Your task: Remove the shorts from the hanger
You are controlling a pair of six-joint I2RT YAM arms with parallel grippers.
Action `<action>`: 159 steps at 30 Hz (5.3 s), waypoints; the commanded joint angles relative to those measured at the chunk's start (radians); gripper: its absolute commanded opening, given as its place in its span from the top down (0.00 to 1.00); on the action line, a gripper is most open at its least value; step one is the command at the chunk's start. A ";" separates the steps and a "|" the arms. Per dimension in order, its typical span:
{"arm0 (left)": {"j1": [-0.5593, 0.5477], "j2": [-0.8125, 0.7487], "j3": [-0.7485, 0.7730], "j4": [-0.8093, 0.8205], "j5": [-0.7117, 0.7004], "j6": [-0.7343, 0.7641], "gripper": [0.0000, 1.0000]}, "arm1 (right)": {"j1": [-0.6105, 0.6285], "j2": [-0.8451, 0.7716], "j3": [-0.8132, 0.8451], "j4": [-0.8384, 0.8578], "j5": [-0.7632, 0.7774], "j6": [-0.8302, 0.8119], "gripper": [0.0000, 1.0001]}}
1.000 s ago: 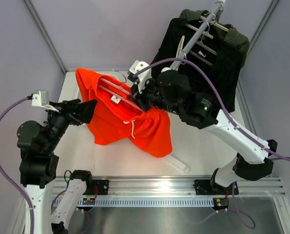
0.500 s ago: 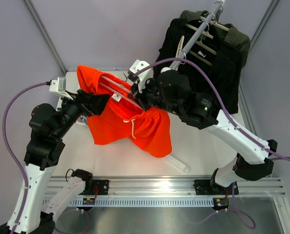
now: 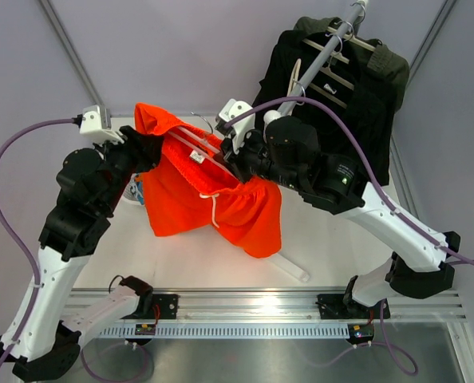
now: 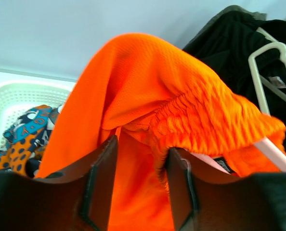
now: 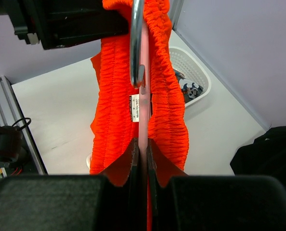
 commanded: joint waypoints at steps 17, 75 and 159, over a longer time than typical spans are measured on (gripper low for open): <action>-0.003 -0.062 0.091 0.016 -0.303 0.192 1.00 | 0.005 -0.214 -0.208 0.082 -0.052 -0.133 1.00; -0.003 -0.213 -0.171 -0.067 -0.022 0.141 1.00 | -0.018 -0.149 -0.037 0.015 -0.130 -0.028 1.00; -0.064 0.039 -0.113 0.487 0.234 -0.551 1.00 | -0.015 -0.090 -0.080 0.007 -0.075 -0.269 0.33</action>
